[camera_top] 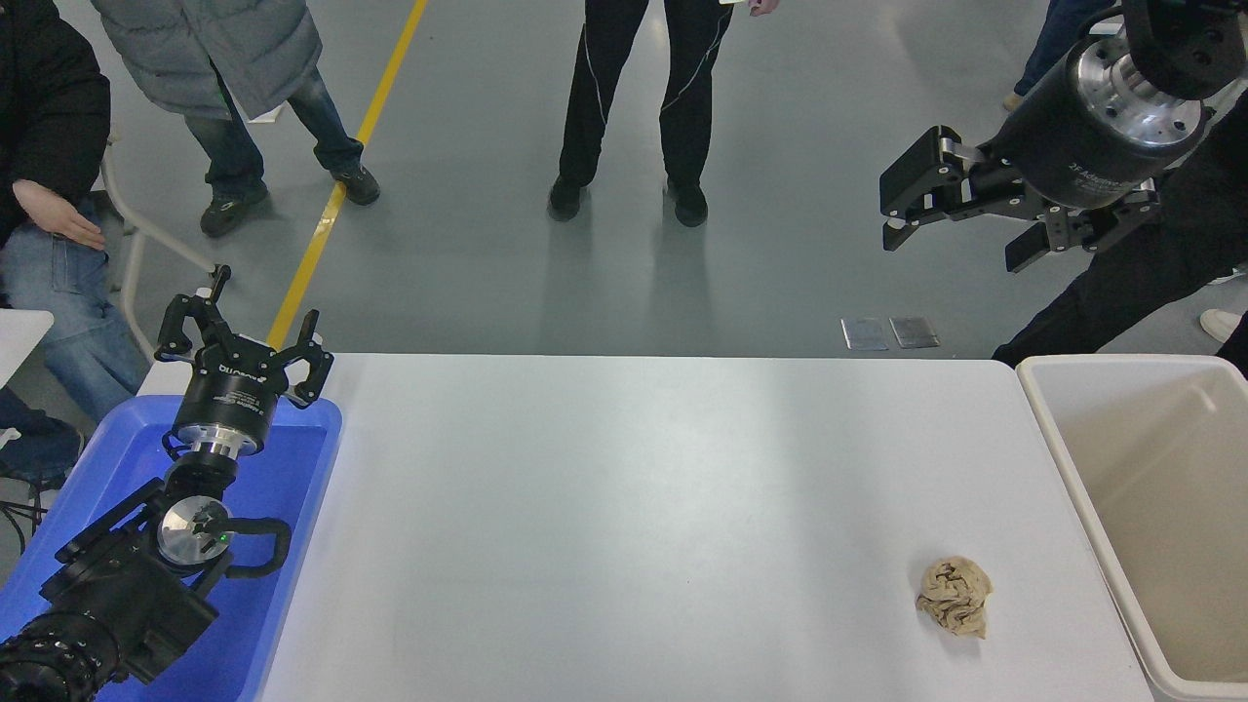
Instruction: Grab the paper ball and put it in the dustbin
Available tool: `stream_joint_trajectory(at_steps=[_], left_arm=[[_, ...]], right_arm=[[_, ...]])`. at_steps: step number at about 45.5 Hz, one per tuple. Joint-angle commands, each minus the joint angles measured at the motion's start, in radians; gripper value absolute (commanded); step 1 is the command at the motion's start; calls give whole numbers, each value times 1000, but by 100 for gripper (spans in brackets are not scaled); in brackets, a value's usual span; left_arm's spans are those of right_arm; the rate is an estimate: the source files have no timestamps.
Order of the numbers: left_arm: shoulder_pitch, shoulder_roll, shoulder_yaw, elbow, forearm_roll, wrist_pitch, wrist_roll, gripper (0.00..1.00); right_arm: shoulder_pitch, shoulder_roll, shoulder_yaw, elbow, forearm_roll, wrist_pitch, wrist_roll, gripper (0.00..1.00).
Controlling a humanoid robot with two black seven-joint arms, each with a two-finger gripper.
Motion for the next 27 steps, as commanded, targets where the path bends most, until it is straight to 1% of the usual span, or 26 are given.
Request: stream_joint_trajectory(at_steps=[1,27], left_arm=[[1,0,0,0,3,0,1,98],[-2,0,0,2,-2,2,0,98]], right_arm=[[1,0,-2,0,0,0,0,100],[1,-6,-5,0,0,0,0,100]])
